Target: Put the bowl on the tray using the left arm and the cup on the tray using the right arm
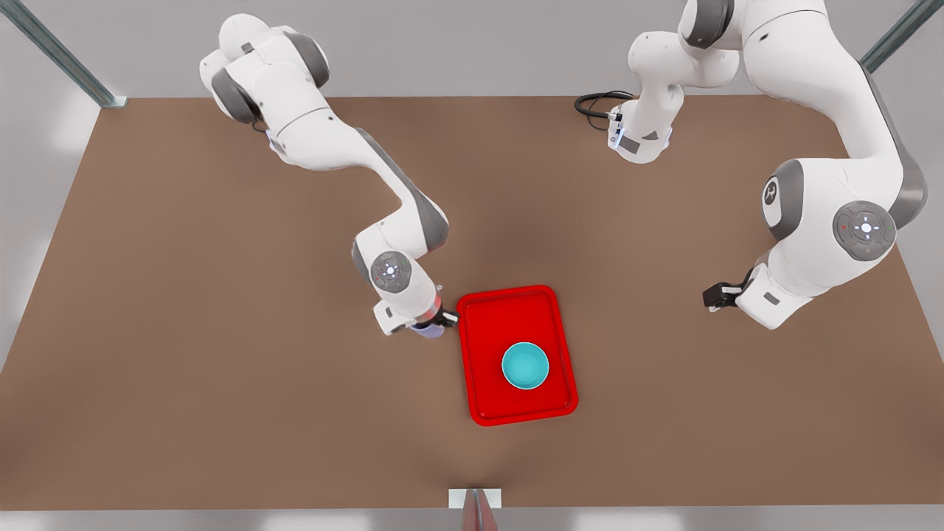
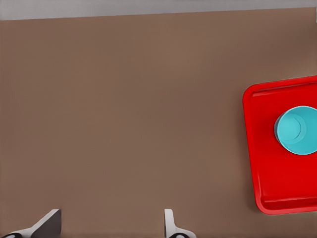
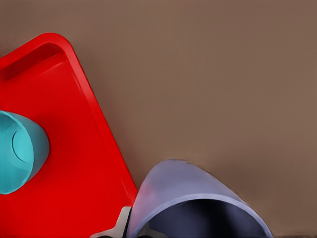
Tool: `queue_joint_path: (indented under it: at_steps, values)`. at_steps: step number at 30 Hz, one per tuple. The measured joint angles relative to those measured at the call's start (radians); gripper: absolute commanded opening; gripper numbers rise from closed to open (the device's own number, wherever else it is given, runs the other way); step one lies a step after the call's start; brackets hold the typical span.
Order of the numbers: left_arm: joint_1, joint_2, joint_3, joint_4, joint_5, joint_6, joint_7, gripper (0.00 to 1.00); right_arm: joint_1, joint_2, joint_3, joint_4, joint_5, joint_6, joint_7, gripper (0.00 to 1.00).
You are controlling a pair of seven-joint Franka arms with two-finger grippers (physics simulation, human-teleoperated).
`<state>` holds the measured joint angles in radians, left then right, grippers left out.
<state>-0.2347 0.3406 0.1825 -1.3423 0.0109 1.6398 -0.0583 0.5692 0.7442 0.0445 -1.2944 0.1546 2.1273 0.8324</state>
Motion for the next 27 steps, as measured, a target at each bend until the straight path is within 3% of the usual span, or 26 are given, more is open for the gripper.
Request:
queue_joint_path:
  at_steps: [10, 22, 24, 25, 27]
  values:
    - [0.000, 0.002, 0.018, -0.002, -0.004, -0.004, 0.000, 1.00, 0.152, 0.175, -0.011, 0.234, -0.002, 0.018, 0.217, 0.21]
    - [0.000, -0.001, 0.018, -0.002, -0.005, -0.009, 0.000, 1.00, 0.213, 0.270, -0.059, 0.268, -0.004, 0.110, 0.233, 0.21]
    - [0.000, -0.001, 0.018, -0.002, -0.005, -0.009, 0.000, 1.00, 0.213, 0.272, -0.061, 0.268, -0.006, 0.109, 0.236, 0.39]
    - [0.000, -0.002, 0.018, -0.002, -0.005, -0.009, 0.000, 1.00, 0.213, 0.273, -0.061, 0.268, -0.007, 0.108, 0.237, 0.53]
    - [0.000, -0.003, 0.018, -0.002, -0.005, -0.009, 0.000, 1.00, 0.213, 0.273, -0.061, 0.267, -0.007, 0.108, 0.237, 0.55]
